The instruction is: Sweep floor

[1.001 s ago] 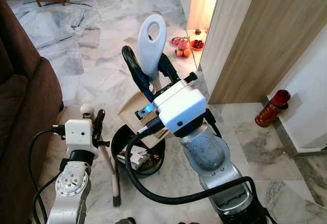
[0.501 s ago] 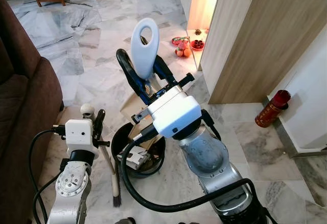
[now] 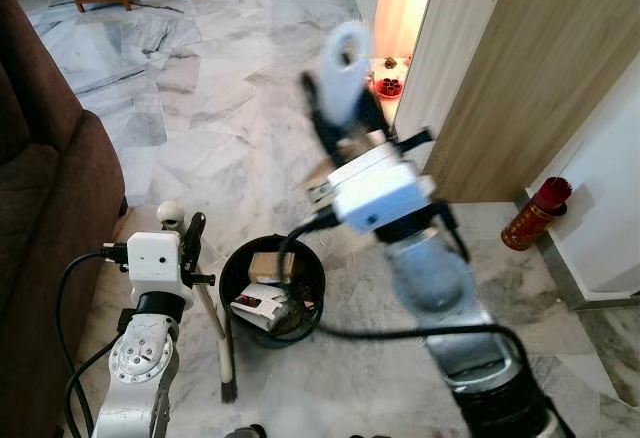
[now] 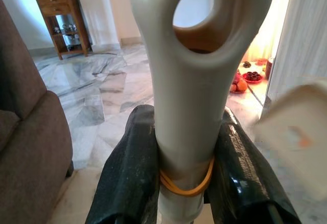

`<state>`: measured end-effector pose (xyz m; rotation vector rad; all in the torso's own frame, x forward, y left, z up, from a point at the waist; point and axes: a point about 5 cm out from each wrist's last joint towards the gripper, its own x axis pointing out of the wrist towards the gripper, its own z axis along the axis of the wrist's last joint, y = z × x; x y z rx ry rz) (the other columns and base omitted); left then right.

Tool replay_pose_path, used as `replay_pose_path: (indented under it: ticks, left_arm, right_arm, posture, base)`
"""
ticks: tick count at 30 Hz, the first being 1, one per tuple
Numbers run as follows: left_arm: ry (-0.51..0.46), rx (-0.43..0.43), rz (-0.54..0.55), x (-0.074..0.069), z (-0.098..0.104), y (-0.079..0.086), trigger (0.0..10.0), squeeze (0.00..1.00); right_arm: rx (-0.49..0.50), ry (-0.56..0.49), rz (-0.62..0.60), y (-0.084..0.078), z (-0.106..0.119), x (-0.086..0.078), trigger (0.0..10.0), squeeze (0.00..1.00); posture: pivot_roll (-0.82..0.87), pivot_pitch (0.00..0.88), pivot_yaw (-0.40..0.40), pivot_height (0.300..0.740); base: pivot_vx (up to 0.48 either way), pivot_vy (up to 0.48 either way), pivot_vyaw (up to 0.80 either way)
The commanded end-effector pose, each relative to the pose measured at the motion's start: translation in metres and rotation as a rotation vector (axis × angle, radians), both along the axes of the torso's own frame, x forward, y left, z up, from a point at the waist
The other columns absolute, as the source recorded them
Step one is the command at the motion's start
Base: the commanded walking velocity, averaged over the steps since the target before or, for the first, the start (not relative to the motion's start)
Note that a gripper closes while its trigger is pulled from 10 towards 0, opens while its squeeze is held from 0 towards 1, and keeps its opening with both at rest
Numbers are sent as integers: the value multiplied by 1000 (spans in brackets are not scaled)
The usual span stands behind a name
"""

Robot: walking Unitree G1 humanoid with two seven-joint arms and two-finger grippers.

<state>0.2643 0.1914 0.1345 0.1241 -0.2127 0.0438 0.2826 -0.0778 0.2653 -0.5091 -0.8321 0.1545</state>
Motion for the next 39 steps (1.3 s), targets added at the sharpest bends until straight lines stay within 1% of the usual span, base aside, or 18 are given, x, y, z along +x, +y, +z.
replay_pose_path:
  ticks: [1, 3, 5, 6, 7, 11, 12, 13, 14, 16, 18, 19, 22, 24, 26, 29, 34, 39]
  left_arm:
    - [-46, 16, 3, -1, 7, 0, 10000, 0]
    - [-45, 17, 2, -1, 7, 0, 10000, 0]
    - [-43, 19, -2, -1, 7, 0, 10000, 0]
    - [-42, 19, -4, -2, 7, 0, 10000, 0]
    - [-42, 19, -4, -2, 7, 0, 10000, 0]
    - [-40, 21, -7, -3, 6, 0, 10000, 0]
    - [-39, 22, -9, -3, 6, 0, 10000, 0]
    - [-35, 24, -16, -4, 6, 0, 10000, 0]
    - [-35, 24, -16, -4, 6, 0, 10000, 0]
    - [-32, 23, -19, -5, 5, -1, 10000, 0]
    - [-31, 22, -21, -5, 4, -1, 10000, 0]
    - [-30, 21, -25, -6, 4, -2, 10000, 0]
    - [-29, 21, -27, -6, 4, -2, 10000, 0]
    - [-27, 18, -30, -6, 4, -3, 10000, 0]
    - [-27, 18, -30, -6, 3, -2, 10000, 0]
    - [-25, 18, -32, -6, 3, -2, 10000, 0]
    - [-20, 18, -34, -6, 2, -1, 10000, 0]
    - [-15, 9, -46, -6, 1, -4, 10000, 0]
  right_arm:
    - [25, 15, -79, -17, -4, 7, 10000, 0]
    - [44, 58, -101, -25, -12, 12, 10000, 0]
    - [114, 132, -142, -38, -26, 18, 10000, 0]
    - [190, 204, -169, -49, -40, 23, 10000, 0]
    - [207, 224, -176, -52, -45, 24, 10000, 0]
    - [194, 260, -203, -58, -60, 26, 10000, 0]
    - [217, 285, -211, -61, -66, 27, 10000, 0]
    - [262, 334, -232, -67, -78, 29, 10000, 0]
    - [262, 334, -232, -67, -78, 29, 10000, 0]
    - [274, 394, -276, -76, -98, 30, 10000, 0]
    - [297, 419, -286, -79, -104, 30, 10000, 0]
    - [318, 448, -297, -83, -112, 31, 10000, 0]
    - [337, 469, -308, -86, -118, 31, 10000, 0]
    - [353, 511, -333, -94, -133, 30, 10000, 0]
    - [353, 518, -335, -95, -136, 29, 10000, 0]
    - [383, 548, -342, -99, -145, 28, 10000, 0]
    - [367, 553, -356, -104, -152, 24, 10000, 0]
    - [417, 570, -368, -109, -156, 25, 10000, 0]
  posture:
    - [175, 167, -27, 740]
    - [175, 164, -26, 740]
    - [174, 162, -25, 740]
    - [174, 161, -24, 740]
    - [174, 161, -24, 740]
    - [176, 155, -22, 740]
    - [176, 153, -21, 740]
    - [177, 153, -21, 740]
    - [177, 153, -21, 740]
    - [179, 149, -21, 740]
    - [177, 147, -22, 740]
    - [177, 145, -22, 740]
    - [178, 145, -22, 740]
    - [181, 144, -21, 740]
    - [181, 144, -21, 740]
    - [187, 145, -19, 740]
    - [180, 149, -14, 740]
    - [179, 158, -13, 740]
  base:
    - [0, 0, 0]
    - [0, 0, 0]
    - [0, 0, 0]
    - [0, 0, 0]
    - [0, 0, 0]
    - [0, 0, 0]
    - [0, 0, 0]
    - [0, 0, 0]
    - [0, 0, 0]
    - [0, 0, 0]
    - [0, 0, 0]
    - [0, 0, 0]
    - [0, 0, 0]
    - [0, 0, 0]
    - [0, 0, 0]
    - [0, 0, 0]
    - [0, 0, 0]
    - [0, 0, 0]
